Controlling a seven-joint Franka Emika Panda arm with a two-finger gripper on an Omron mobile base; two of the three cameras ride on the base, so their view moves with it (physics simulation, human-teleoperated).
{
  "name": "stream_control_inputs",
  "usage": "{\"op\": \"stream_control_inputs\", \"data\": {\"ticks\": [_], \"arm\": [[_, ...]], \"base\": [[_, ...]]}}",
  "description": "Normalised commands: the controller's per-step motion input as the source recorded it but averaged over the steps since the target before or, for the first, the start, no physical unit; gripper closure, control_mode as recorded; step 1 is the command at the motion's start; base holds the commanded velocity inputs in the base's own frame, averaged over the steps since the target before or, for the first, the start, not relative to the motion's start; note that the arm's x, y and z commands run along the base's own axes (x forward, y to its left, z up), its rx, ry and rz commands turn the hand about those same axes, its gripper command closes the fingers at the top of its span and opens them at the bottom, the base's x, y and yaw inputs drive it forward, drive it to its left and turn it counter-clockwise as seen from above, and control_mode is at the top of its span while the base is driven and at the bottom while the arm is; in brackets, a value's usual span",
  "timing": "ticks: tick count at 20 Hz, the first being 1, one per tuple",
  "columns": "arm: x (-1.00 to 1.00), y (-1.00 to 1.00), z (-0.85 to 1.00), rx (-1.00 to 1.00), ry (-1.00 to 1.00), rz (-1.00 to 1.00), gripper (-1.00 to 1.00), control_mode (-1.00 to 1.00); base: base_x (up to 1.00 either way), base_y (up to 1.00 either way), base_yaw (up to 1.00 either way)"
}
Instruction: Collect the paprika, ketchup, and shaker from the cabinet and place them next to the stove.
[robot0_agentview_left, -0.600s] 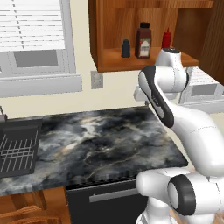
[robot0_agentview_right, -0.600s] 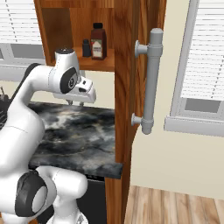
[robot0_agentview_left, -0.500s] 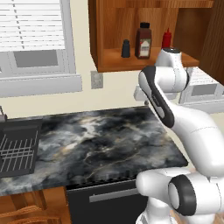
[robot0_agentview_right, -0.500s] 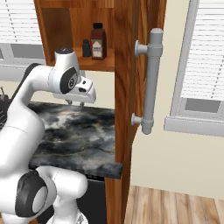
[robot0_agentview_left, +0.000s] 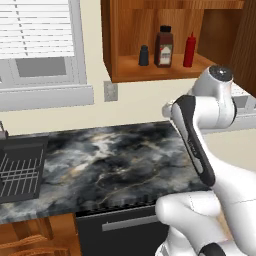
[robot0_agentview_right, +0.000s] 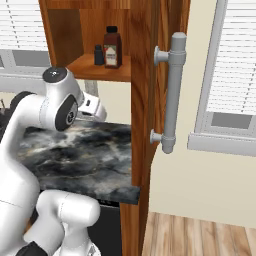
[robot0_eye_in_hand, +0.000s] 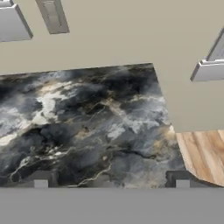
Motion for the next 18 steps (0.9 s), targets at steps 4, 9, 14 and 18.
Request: {"op": "stream_control_inputs", "data": {"ticks": [4, 9, 14, 18], "arm": [[-0.21, -0.21, 0.53, 0.0, -0.48, -0.18, -1.0, -1.0], [0.0, -0.22, 0.86, 0.0, -0.42, -0.15, -1.0, -1.0], [0.0, -0.29, 0.89, 0.0, -0.4, -0.1, -1.0, -1.0], [0.0, -0.3, 0.28, 0.0, -0.18, -0.07, -1.0, -1.0]], "base": [[0.0, 0.0, 0.0], [0.0, 0.0, 0.0], [0.0, 0.0, 0.0], [0.0, 0.0, 0.0]]}}
